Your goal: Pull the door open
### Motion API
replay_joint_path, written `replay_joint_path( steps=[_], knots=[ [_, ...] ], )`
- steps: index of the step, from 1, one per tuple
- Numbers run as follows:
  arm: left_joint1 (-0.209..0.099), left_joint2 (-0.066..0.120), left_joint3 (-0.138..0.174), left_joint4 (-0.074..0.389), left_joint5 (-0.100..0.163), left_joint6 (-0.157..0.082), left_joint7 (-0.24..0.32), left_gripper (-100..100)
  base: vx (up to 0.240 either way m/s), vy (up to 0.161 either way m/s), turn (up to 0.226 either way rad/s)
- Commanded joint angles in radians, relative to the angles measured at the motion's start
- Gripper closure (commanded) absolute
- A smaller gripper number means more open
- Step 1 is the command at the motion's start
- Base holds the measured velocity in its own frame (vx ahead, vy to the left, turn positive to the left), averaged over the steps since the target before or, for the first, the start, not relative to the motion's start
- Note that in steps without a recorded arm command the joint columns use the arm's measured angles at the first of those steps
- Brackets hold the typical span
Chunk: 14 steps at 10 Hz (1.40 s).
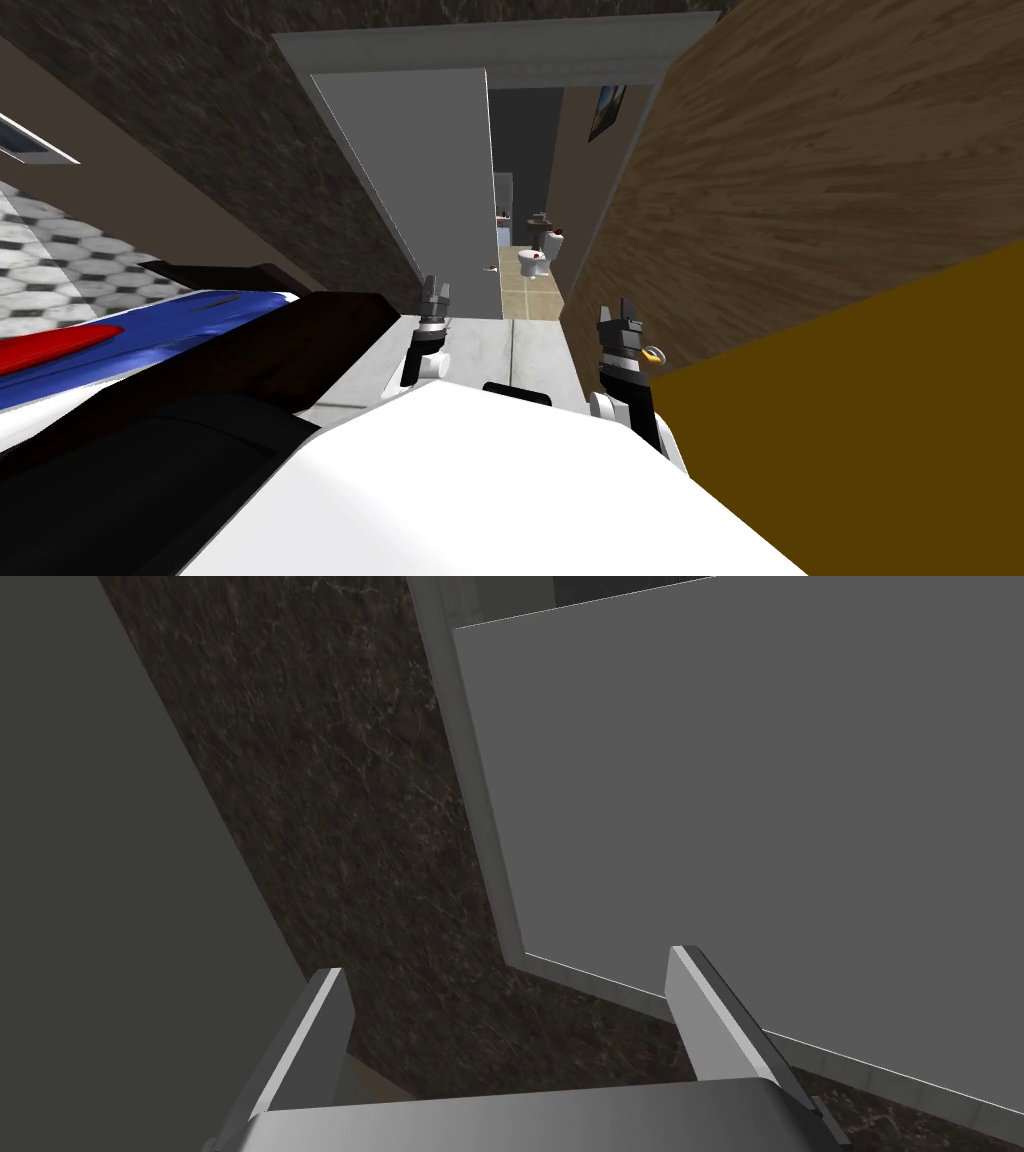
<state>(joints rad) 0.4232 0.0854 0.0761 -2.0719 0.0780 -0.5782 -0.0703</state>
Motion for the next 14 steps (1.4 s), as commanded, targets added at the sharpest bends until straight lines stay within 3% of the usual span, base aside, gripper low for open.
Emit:
replay_joint_path(
  steps=[1,14],
  knots=[
    [-0.008,0.005,0.004,0.033,0.002,-0.005,0.006,-100,0.088,0.024,-0.031],
    [-0.061,0.031,0.026,0.332,0.014,-0.059,0.055,-100,0.100,0.010,-0.034]
  ],
)
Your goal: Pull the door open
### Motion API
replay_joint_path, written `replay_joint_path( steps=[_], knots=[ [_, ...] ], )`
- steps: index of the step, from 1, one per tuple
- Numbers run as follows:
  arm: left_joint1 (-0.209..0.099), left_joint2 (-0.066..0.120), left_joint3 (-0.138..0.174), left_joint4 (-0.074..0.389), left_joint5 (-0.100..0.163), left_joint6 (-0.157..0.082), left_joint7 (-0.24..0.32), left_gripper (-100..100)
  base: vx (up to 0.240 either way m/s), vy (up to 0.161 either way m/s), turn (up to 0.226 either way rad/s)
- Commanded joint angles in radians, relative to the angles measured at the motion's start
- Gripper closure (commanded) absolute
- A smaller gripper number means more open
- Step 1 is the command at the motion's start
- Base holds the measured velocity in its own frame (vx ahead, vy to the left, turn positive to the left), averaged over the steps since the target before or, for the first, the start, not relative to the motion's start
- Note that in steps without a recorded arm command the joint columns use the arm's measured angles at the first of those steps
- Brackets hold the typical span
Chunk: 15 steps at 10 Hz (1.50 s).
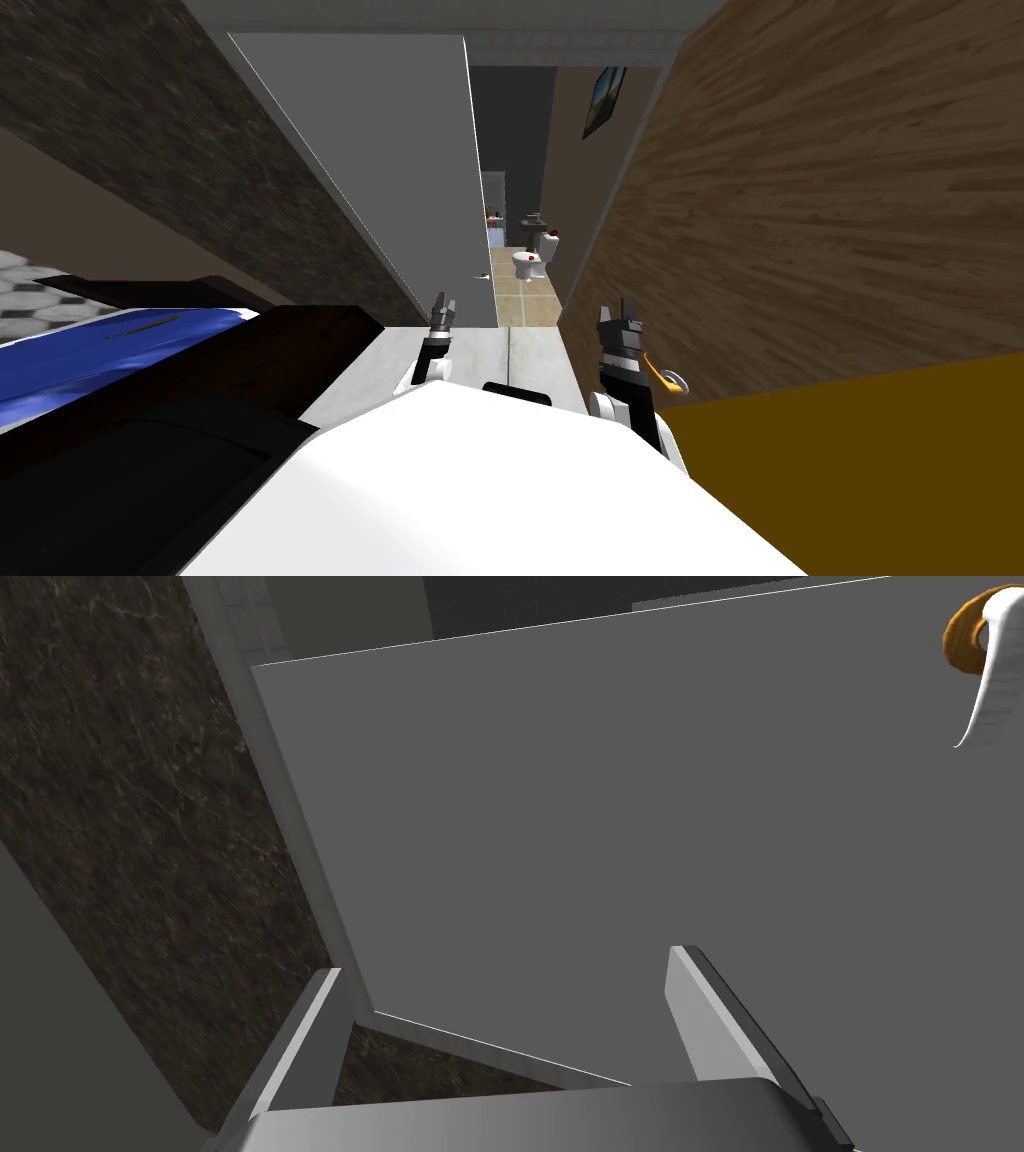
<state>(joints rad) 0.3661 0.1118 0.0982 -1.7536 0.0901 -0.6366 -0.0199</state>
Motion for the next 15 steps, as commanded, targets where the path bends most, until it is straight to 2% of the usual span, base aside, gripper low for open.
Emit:
replay_joint_path(
  steps=[1,15],
  knots=[
    [-0.008,0.006,0.005,0.038,0.003,-0.005,0.009,-100,0.099,0.018,-0.038],
    [-0.066,0.028,0.029,0.369,0.017,-0.065,0.063,-100,0.097,0.017,-0.036]
  ],
)
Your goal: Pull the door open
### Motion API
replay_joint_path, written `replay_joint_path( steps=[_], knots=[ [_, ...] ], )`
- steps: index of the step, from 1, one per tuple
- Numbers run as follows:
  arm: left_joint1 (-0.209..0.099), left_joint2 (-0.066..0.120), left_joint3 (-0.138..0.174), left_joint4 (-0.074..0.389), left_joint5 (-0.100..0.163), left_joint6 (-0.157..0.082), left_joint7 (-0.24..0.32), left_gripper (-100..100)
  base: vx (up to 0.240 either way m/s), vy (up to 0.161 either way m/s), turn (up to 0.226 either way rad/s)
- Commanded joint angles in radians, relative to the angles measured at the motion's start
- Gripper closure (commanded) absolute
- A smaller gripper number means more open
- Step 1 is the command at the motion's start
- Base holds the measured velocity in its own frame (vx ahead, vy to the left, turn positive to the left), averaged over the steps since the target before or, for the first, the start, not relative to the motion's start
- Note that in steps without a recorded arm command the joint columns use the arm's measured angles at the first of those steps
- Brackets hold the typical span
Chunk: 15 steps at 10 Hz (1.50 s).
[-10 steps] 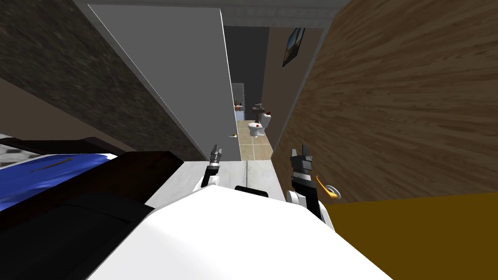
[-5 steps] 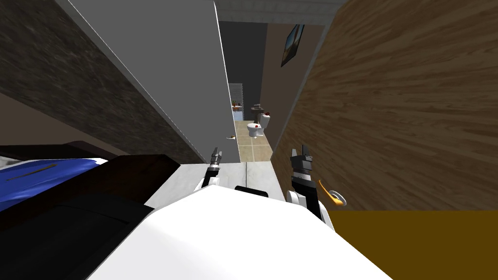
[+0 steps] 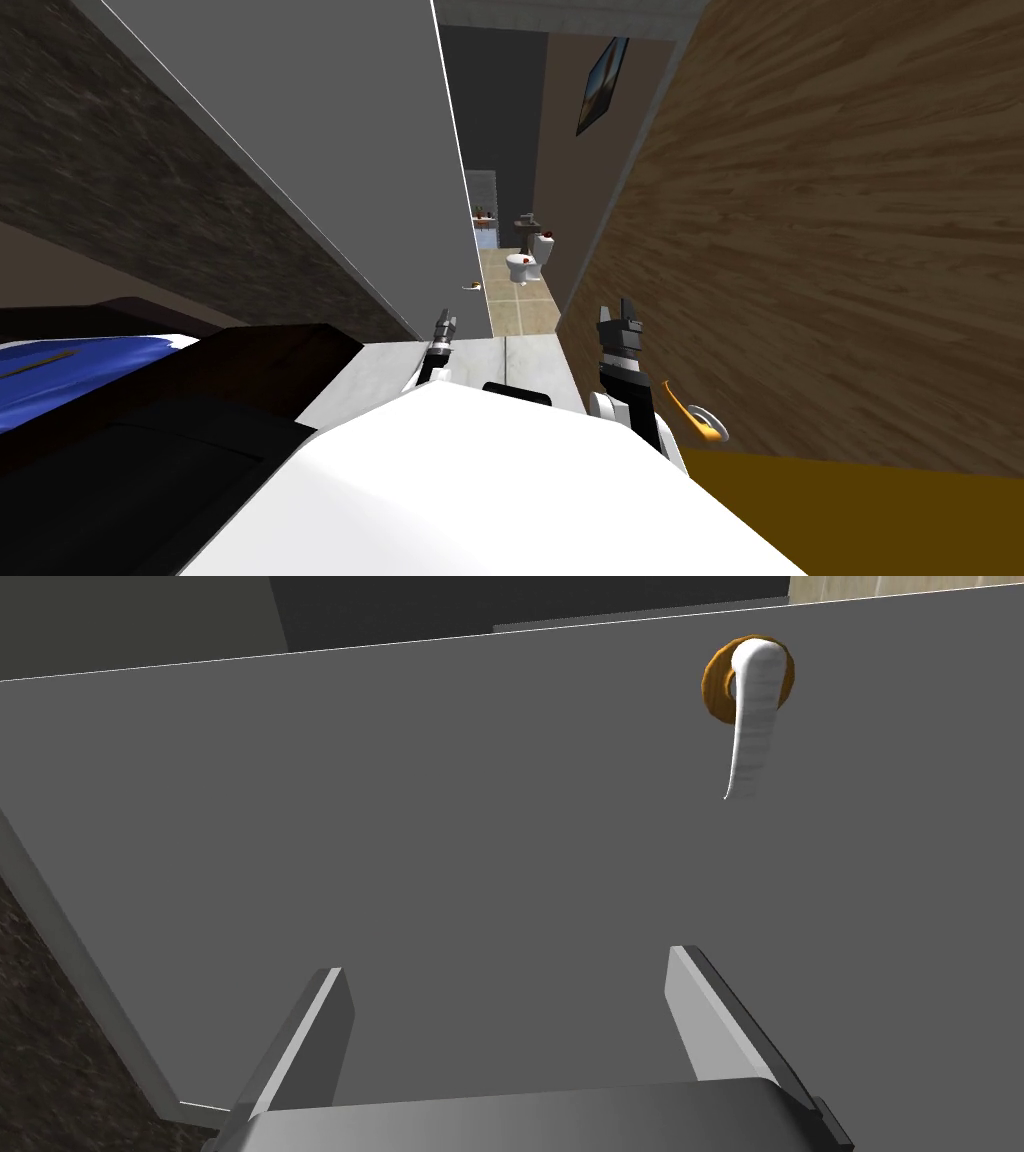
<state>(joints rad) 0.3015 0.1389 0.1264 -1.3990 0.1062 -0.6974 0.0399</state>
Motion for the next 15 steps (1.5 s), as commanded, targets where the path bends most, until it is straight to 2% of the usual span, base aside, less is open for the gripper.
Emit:
replay_joint_path(
  steps=[1,2,4,5,6,11,15],
  knots=[
    [-0.005,0.003,0.003,0.037,0.002,-0.008,0.007,-100,0.107,0.018,-0.037],
    [-0.009,0.004,0.004,0.059,0.002,-0.012,0.010,-100,0.102,0.011,-0.033],
    [-0.023,0.009,0.010,0.142,0.006,-0.027,0.024,-100,0.150,0.035,-0.063],
    [-0.027,0.010,0.012,0.162,0.007,-0.031,0.027,-100,0.151,0.025,-0.037],
    [-0.034,0.012,0.014,0.201,0.008,-0.038,0.034,-100,0.168,0.028,-0.044],
    [-0.049,0.017,0.021,0.287,0.012,-0.054,0.048,-100,0.105,0.022,-0.026],
    [-0.064,0.021,0.027,0.375,0.015,-0.070,0.062,-100,0.114,0.025,-0.034]
  ],
)
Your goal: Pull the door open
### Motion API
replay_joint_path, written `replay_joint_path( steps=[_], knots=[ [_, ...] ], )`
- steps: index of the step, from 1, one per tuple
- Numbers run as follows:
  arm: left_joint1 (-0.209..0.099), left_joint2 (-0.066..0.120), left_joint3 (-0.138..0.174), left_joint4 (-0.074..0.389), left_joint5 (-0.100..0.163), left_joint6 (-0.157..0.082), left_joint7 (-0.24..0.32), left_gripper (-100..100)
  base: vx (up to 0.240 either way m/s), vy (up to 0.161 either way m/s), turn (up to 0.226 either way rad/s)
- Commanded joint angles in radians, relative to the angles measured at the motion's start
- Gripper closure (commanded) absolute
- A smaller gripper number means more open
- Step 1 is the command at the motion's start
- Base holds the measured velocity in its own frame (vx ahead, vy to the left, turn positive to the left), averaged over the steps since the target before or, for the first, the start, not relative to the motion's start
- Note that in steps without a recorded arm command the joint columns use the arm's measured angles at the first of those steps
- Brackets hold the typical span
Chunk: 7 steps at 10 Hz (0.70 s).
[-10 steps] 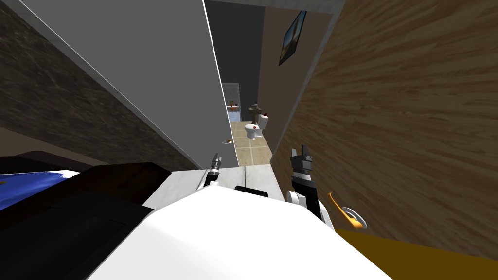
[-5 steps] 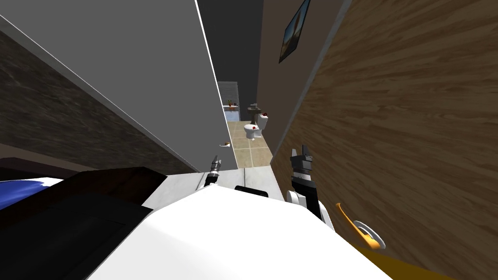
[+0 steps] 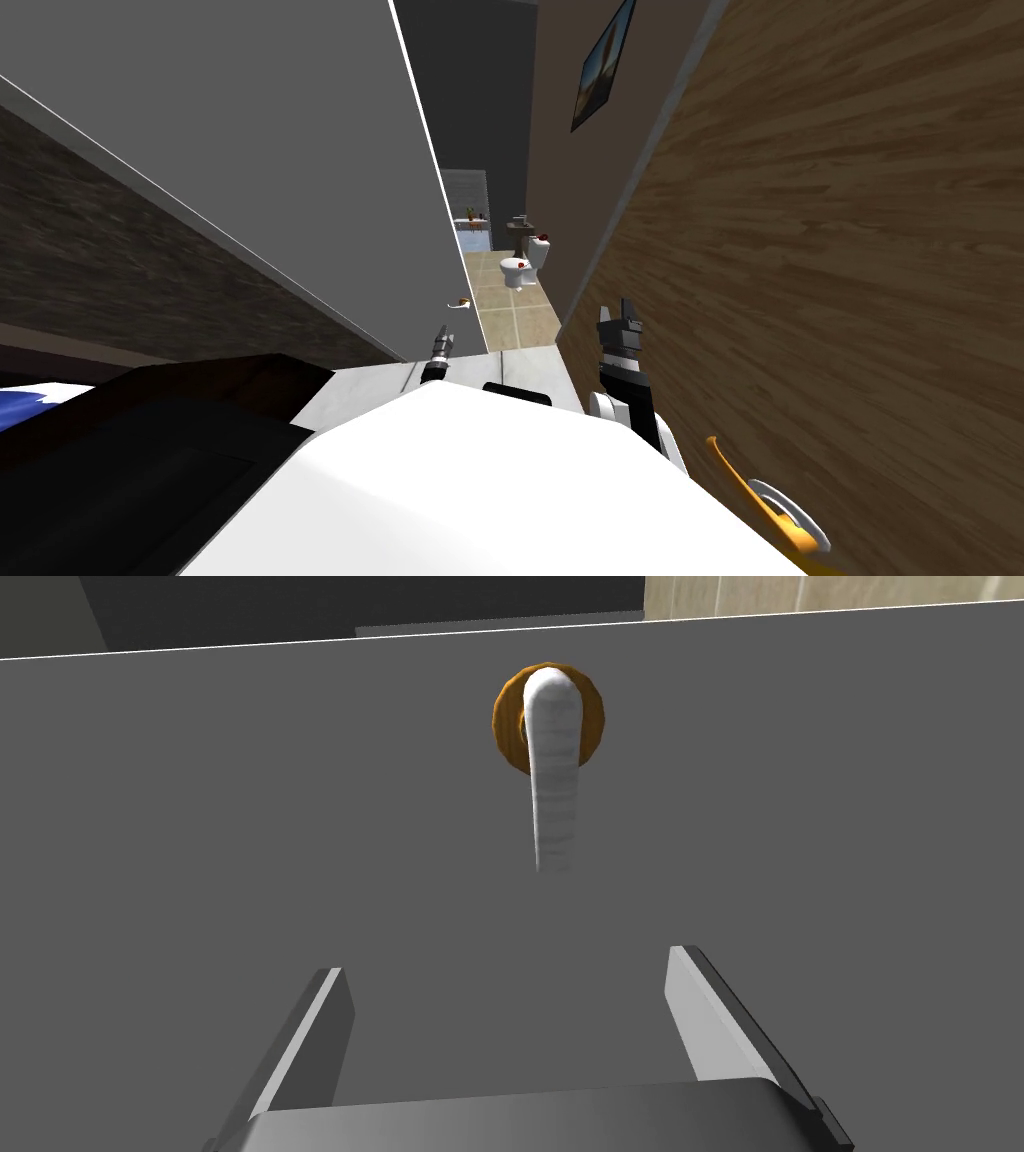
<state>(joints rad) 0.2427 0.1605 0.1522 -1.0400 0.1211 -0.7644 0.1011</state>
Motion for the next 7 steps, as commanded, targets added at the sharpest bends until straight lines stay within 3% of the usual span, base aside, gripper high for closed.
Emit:
replay_joint_path(
  steps=[1,3,4,5,6,7],
  knots=[
    [-0.009,0.001,0.003,0.035,0.001,-0.006,0.004,-100,0.140,0.032,-0.031],
    [-0.015,0.002,0.005,0.073,0.003,-0.013,0.010,-100,0.118,0.020,-0.023],
    [-0.011,0.002,0.004,0.061,0.002,-0.013,0.009,-100,0.058,0.020,-0.005],
    [-0.012,0.020,0.016,0.086,0.010,-0.026,0.025,-100,0.152,-0.013,-0.108],
    [-0.012,0.020,0.016,0.086,0.010,-0.026,0.025,-100,0.162,0.004,-0.072],
    [-0.014,0.038,0.027,0.108,0.018,-0.037,0.039,-100,0.167,0.027,-0.119]
  ],
)
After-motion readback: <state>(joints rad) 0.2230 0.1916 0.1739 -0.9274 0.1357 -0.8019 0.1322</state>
